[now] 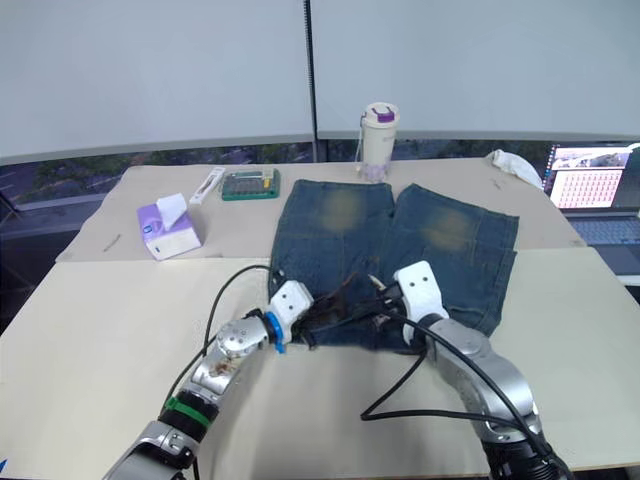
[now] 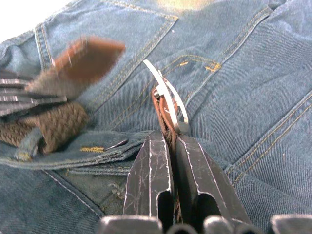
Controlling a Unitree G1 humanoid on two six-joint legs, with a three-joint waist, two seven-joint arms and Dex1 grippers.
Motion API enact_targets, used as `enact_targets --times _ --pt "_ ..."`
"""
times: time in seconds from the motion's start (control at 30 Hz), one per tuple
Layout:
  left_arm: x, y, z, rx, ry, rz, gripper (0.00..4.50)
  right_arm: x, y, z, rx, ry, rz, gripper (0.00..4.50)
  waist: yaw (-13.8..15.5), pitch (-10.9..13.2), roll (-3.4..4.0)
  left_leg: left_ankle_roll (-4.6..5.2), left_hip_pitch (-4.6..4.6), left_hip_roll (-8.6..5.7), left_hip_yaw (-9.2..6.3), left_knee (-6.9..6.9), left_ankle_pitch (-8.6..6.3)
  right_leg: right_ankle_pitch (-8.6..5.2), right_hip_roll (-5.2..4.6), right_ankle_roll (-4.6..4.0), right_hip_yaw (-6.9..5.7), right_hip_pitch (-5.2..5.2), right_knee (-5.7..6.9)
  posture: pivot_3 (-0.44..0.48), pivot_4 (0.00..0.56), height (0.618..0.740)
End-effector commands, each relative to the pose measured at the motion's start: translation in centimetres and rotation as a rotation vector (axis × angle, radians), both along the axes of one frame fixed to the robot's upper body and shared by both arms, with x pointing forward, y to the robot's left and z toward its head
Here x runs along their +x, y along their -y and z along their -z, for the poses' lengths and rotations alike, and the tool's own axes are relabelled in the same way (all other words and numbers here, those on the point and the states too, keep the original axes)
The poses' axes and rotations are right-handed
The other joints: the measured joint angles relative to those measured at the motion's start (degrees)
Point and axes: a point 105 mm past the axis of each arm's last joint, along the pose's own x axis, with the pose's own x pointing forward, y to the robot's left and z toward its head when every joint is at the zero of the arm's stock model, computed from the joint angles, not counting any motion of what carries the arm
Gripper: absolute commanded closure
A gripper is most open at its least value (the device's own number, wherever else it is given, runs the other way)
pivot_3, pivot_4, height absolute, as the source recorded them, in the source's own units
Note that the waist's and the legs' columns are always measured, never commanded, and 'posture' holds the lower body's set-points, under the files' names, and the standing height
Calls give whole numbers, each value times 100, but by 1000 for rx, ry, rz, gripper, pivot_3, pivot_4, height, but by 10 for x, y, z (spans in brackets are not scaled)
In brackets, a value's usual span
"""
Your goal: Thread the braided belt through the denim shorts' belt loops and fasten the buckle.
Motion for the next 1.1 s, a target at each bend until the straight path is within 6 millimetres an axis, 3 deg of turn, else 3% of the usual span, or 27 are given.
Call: enact_targets --times 0.03,0.47,0.77,1.1 --pt "-1 7 -2 15 0 24 4500 4 1 -30 -2 134 8 4462 -2 0 0 0 0 0 0 0 0 0 0 0 0 0 1 0 150 740" --pt "4 14 0 -15 -51 5 4500 -4 -22 -38 -47 227 -144 4462 -11 0 0 -1 2 -5 -1 4 1 -1 0 2 -1 0 8 0 150 740" --pt "4 18 -9 -77 -32 9 4500 -4 -20 -25 -207 231 -186 4462 -8 0 -2 -8 2 -5 0 4 5 -2 0 3 -1 0 11 0 150 740" --pt "4 28 -13 -93 -35 38 4500 -11 -39 -9 -376 259 -345 4462 -21 0 -4 -12 4 -5 0 6 7 -2 2 3 -1 0 13 0 150 740"
